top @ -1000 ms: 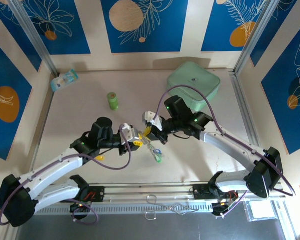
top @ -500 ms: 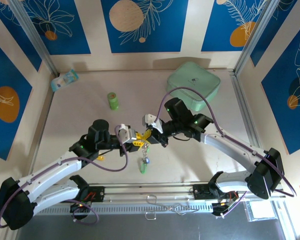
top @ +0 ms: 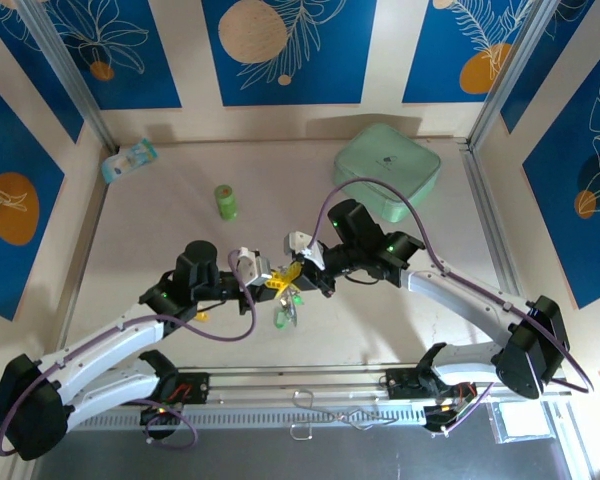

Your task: Put the keys on the keyring

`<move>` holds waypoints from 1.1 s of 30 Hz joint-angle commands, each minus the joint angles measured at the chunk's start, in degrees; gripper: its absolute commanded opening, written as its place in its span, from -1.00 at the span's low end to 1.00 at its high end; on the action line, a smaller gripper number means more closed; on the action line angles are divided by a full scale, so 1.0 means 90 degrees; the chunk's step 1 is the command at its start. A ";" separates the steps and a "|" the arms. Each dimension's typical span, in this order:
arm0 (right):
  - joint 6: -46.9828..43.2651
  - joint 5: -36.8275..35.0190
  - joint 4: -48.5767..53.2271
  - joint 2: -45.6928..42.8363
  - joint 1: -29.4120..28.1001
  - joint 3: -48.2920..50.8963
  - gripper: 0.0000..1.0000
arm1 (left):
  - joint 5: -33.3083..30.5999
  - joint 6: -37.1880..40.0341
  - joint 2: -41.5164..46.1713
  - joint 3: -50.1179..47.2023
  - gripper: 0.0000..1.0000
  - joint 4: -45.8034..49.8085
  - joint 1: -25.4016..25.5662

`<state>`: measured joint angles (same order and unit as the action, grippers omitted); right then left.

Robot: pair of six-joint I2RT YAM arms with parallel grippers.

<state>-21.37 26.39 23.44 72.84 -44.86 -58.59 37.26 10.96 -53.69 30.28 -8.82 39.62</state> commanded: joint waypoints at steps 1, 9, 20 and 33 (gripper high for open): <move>0.0137 0.0114 -0.0508 -0.0119 -0.0133 0.0167 -1.00 | 0.0133 -0.0030 0.0031 -0.0007 -1.00 -0.0690 -0.0017; 0.0307 0.0147 -0.0867 -0.0614 0.0307 0.0777 -0.17 | -0.0189 0.0277 0.0015 -0.0113 -1.00 -0.0602 -0.0018; -0.0251 -0.0041 -0.1606 -0.1586 0.0726 0.1854 -0.16 | -0.0136 0.0511 0.0047 -0.0230 -1.00 -0.0724 -0.0017; -0.0697 -0.0185 -0.2032 -0.1164 0.0211 0.1688 -0.28 | -0.0037 0.0564 0.0049 -0.0182 -1.00 -0.0622 -0.0009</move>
<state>-26.15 25.02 6.63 61.80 -42.39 -41.67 35.38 14.31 -53.82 28.40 -12.03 39.51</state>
